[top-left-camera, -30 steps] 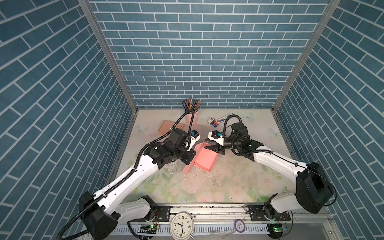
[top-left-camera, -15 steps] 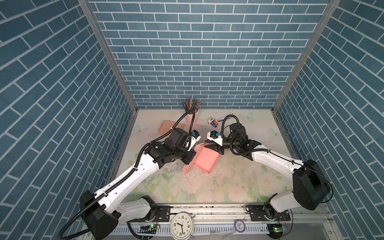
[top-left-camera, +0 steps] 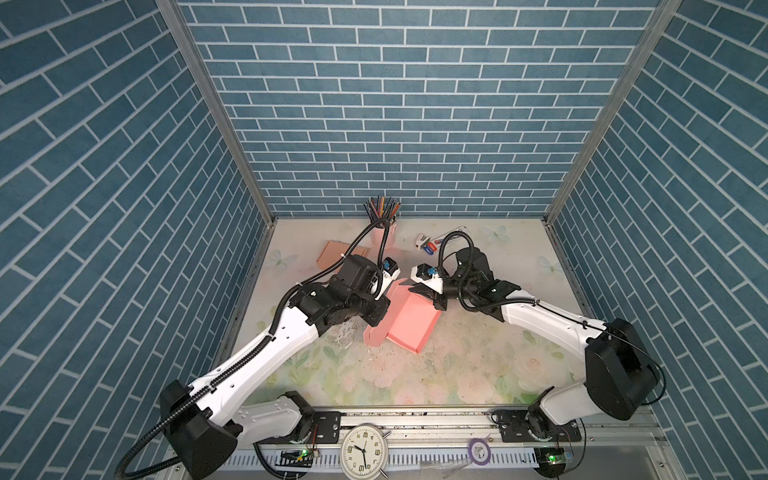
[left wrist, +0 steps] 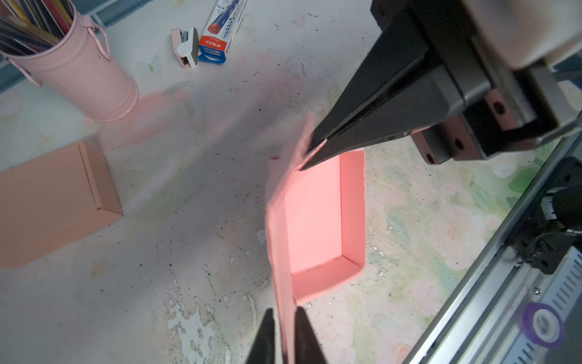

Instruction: Fold the paper box

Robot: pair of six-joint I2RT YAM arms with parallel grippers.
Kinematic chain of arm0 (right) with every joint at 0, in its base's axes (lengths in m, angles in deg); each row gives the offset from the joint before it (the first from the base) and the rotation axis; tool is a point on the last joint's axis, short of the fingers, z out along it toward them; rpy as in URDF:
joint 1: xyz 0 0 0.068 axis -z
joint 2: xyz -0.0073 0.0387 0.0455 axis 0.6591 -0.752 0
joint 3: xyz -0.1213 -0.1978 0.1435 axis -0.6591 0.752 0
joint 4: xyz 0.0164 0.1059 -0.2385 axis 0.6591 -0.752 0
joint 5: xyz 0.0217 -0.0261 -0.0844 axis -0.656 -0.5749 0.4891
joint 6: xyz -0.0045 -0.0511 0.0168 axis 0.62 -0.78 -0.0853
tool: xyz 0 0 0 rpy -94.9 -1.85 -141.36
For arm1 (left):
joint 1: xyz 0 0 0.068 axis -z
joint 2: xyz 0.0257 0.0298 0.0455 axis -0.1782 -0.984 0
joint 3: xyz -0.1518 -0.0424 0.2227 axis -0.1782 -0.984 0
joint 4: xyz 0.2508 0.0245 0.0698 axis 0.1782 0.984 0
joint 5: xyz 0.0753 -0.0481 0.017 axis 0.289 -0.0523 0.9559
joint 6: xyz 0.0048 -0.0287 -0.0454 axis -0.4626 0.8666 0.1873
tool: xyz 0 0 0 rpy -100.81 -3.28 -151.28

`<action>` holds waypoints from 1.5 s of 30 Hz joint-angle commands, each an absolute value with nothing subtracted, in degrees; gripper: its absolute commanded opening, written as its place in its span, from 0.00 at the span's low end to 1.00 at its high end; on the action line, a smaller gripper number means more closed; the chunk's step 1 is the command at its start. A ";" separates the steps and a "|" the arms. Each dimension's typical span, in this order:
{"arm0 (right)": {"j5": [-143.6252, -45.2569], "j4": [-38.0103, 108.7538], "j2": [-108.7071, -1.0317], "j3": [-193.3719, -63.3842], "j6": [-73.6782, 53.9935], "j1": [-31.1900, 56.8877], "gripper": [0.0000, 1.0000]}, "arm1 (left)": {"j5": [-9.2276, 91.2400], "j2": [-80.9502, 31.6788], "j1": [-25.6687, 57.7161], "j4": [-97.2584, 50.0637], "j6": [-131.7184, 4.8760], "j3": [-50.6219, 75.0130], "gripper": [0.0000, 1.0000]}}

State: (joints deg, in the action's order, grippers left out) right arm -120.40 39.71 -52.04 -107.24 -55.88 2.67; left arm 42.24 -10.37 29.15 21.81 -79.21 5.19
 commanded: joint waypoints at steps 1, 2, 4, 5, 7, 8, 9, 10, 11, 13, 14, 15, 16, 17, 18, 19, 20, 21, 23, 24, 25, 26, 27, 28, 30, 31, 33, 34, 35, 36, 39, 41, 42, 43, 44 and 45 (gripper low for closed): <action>-118.03 39.42 -49.13 -105.32 -56.37 2.58 0.03 | 42.05 -10.95 26.45 19.02 -78.62 3.89 0.34; -116.93 39.49 -48.79 -104.58 -55.09 2.68 0.03 | 39.96 -10.77 24.98 17.92 -77.97 3.01 0.39; -116.13 41.64 -47.93 -101.81 -52.62 2.84 0.02 | 35.86 -9.73 22.39 14.42 -76.44 0.37 0.49; -116.01 43.29 -47.16 -100.25 -51.34 2.83 0.02 | 34.47 -9.20 21.59 12.71 -75.85 -0.85 0.53; -115.49 46.87 -45.57 -96.63 -49.11 2.94 0.02 | 33.73 -8.24 20.77 10.08 -74.69 -3.35 0.57; -115.11 48.28 -44.78 -95.04 -48.03 3.03 0.02 | 33.20 -7.75 20.50 8.60 -74.04 -4.79 0.58; -114.50 49.26 -44.13 -93.90 -46.86 3.15 0.02 | 32.57 -7.41 20.19 6.89 -73.32 -6.47 0.58; -114.17 49.90 -43.67 -93.08 -46.03 3.34 0.01 | 32.30 -7.01 20.08 5.39 -72.58 -7.96 0.59; -113.67 50.77 -43.26 -92.17 -45.08 3.49 0.02 | 31.98 -6.63 19.98 3.65 -71.70 -9.64 0.59; -111.51 52.05 -42.70 -90.67 -42.88 3.59 0.01 | 31.21 -5.47 19.97 0.06 -69.86 -12.98 0.60; -111.27 51.93 -42.58 -90.23 -42.31 3.70 0.01 | 30.94 -5.03 19.76 -1.36 -69.14 -14.30 0.60; -110.79 51.92 -42.40 -89.80 -41.61 3.79 0.01 | 30.46 -4.63 19.61 -2.77 -67.96 -15.58 0.61; -110.19 51.92 -42.16 -89.38 -40.89 3.79 0.01 | 29.85 -4.48 19.50 -3.56 -67.24 -16.22 0.61; -109.69 52.04 -42.05 -88.90 -40.37 3.82 0.01 | 29.80 -4.39 19.46 -4.36 -66.53 -16.78 0.62; -109.01 52.06 -41.95 -88.47 -39.89 3.85 0.01 | 30.31 -4.51 19.51 -5.40 -65.23 -17.52 0.62; -108.60 51.80 -42.03 -88.18 -39.60 3.92 0.01 | 30.36 -4.71 19.24 -6.59 -64.27 -18.16 0.62; -108.56 51.50 -42.19 -87.94 -39.33 4.03 0.01 | 29.91 -5.13 19.18 -7.91 -63.52 -18.82 0.63; -108.36 51.48 -42.38 -87.66 -39.08 4.14 0.02 | 29.55 -5.45 19.22 -9.33 -62.72 -19.52 0.62; -108.33 51.46 -42.56 -87.43 -38.97 4.33 0.02 | 28.75 -5.20 19.26 -13.10 -60.91 -22.09 0.62; -108.15 51.36 -42.57 -87.47 -38.88 4.32 0.02 | 28.54 -5.01 19.19 -14.67 -60.07 -23.36 0.62; -107.91 51.28 -42.57 -87.71 -38.95 4.34 0.03 | 28.37 -4.83 19.20 -15.64 -59.57 -24.26 0.62; -107.74 50.93 -42.63 -87.93 -38.96 4.33 0.04 | 28.32 -4.56 19.24 -15.98 -59.25 -24.93 0.62; -107.68 50.66 -42.70 -88.18 -39.05 4.41 0.04 | 28.56 -4.22 19.21 -16.08 -59.03 -25.43 0.61; -107.86 50.61 -42.71 -88.29 -39.14 4.33 0.04 | 28.71 -3.83 19.17 -16.04 -58.88 -25.92 0.61; -107.45 50.76 -42.66 -88.17 -38.76 4.37 0.05 | 28.91 -3.02 19.31 -15.89 -58.44 -26.66 0.59; -106.97 50.87 -42.74 -88.15 -38.58 4.40 0.04 | 29.28 -2.62 19.42 -15.64 -58.28 -27.04 0.59; -106.29 50.41 -43.00 -88.31 -38.35 4.37 0.05 | 30.22 -1.46 19.52 -15.29 -57.92 -27.84 0.56; -106.28 50.27 -43.07 -88.45 -38.27 4.34 0.04 | 30.62 -1.02 19.62 -15.17 -57.80 -28.26 0.55; -106.12 50.17 -43.07 -88.55 -38.03 4.39 0.04 | 31.21 -0.60 19.67 -14.97 -57.65 -28.54 0.53; -105.67 50.21 -43.02 -88.52 -37.84 4.38 0.04 | 31.60 -0.35 19.75 -14.63 -57.54 -28.75 0.51; -104.78 50.10 -43.00 -88.39 -37.74 4.39 0.04 | 32.57 0.65 20.14 -14.06 -56.93 -29.72 0.46; -104.82 49.57 -43.19 -88.72 -37.65 4.35 0.04 | 33.10 1.35 20.42 -14.04 -56.65 -30.53 0.43; -104.87 49.55 -43.18 -88.74 -37.50 4.37 0.04 | 33.62 1.51 20.55 -13.76 -56.61 -30.77 0.41; -104.98 49.68 -43.09 -88.72 -37.39 4.39 0.04 | 34.49 1.67 20.71 -13.19 -56.73 -30.62 0.38; -104.88 49.64 -43.10 -88.65 -37.30 4.39 0.04 | 35.04 1.73 20.89 -12.94 -56.89 -30.55 0.37; -104.84 49.64 -43.16 -88.78 -37.30 4.33 0.04 | 35.26 1.78 21.26 -12.88 -56.86 -30.49 0.35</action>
State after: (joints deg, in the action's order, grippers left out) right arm -105.51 50.36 -42.97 -88.07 -38.79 4.17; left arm 33.03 0.91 20.52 -13.25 -57.02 -30.20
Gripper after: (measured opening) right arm 0.052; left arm 0.358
